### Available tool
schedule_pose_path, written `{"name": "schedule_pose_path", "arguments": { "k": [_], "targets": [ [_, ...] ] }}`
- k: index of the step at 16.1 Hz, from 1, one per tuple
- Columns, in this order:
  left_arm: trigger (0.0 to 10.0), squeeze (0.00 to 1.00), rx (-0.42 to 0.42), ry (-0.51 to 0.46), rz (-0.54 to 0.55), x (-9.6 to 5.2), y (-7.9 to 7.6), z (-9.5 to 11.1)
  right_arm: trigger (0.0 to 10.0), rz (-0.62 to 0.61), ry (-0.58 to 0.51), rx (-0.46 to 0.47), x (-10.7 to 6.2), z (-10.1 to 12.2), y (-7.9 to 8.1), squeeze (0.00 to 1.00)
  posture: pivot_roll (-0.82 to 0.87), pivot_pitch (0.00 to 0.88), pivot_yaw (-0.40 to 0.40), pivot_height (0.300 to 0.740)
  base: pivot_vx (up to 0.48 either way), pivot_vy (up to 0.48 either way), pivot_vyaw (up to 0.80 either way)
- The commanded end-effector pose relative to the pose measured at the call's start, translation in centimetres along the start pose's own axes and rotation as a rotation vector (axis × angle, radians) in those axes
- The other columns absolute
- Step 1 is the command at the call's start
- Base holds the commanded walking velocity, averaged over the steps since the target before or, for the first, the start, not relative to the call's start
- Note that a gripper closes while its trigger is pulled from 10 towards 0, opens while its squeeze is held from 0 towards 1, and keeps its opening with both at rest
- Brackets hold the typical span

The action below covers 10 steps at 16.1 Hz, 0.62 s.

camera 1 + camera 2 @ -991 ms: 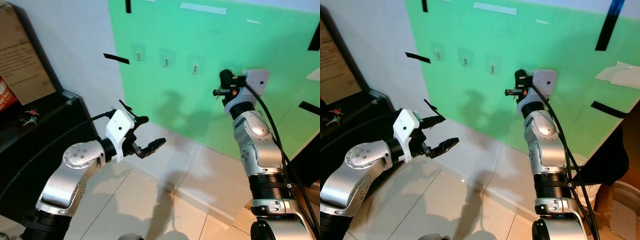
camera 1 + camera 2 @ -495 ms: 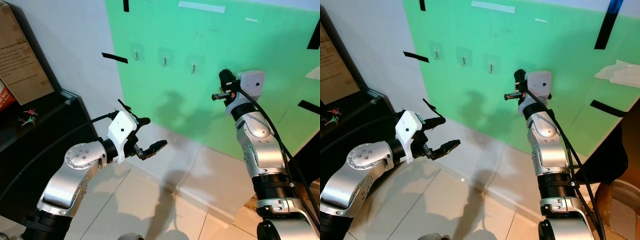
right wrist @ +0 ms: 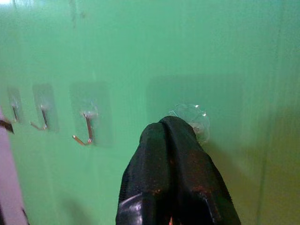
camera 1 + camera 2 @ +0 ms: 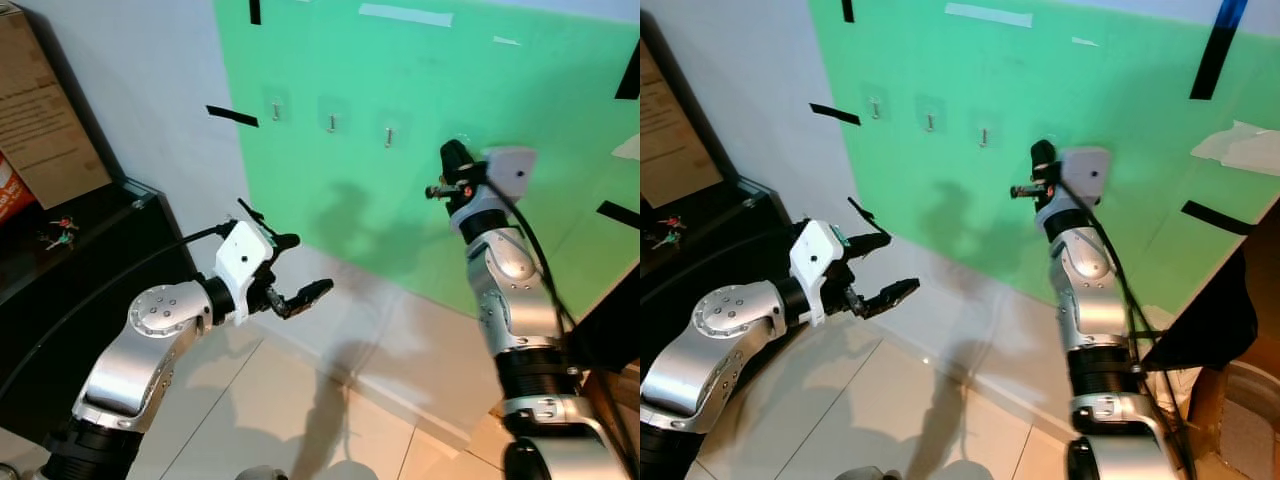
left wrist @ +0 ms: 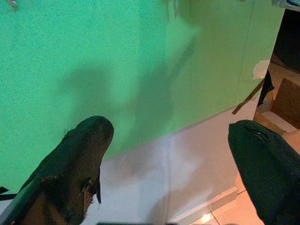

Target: Hang keys on a hook

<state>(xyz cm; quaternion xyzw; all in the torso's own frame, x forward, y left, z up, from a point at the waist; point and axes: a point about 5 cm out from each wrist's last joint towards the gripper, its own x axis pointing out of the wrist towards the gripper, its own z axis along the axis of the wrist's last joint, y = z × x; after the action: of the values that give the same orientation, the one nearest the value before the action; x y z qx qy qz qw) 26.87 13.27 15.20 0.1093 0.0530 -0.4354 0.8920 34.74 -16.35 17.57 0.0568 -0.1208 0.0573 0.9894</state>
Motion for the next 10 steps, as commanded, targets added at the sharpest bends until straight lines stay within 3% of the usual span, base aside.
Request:
{"name": "schedule_pose_path", "arguments": {
  "k": [1, 5, 7, 10],
  "targets": [
    [10.0, 0.00, 0.032, 0.011, 0.006, 0.0, 0.3, 0.2, 10.0, -0.195, 0.020, 0.132, -0.5, -0.3, -3.1, 0.00, 0.01, 0.000, 0.051, 0.740, 0.000, 0.000, 0.00],
    [10.0, 0.00, 0.040, 0.013, 0.006, 0.0, 0.3, 0.3, 10.0, -0.262, -0.068, 0.401, -1.1, 0.2, -3.3, 0.00, 0.01, 0.000, 0.052, 0.740, 0.000, 0.000, 0.00],
    [10.0, 0.00, 0.041, 0.012, 0.008, 0.0, 0.3, 0.3, 10.0, -0.262, -0.116, 0.458, -1.6, 0.6, -3.4, 0.00, 0.01, 0.000, 0.049, 0.740, 0.000, 0.000, 0.00],
    [10.0, 0.00, 0.040, 0.012, 0.010, 0.0, 0.2, 0.2, 10.0, -0.223, -0.159, 0.446, -2.2, 1.2, -3.4, 0.00, 0.01, 0.000, 0.049, 0.740, 0.000, 0.000, 0.00]
  ]
}}
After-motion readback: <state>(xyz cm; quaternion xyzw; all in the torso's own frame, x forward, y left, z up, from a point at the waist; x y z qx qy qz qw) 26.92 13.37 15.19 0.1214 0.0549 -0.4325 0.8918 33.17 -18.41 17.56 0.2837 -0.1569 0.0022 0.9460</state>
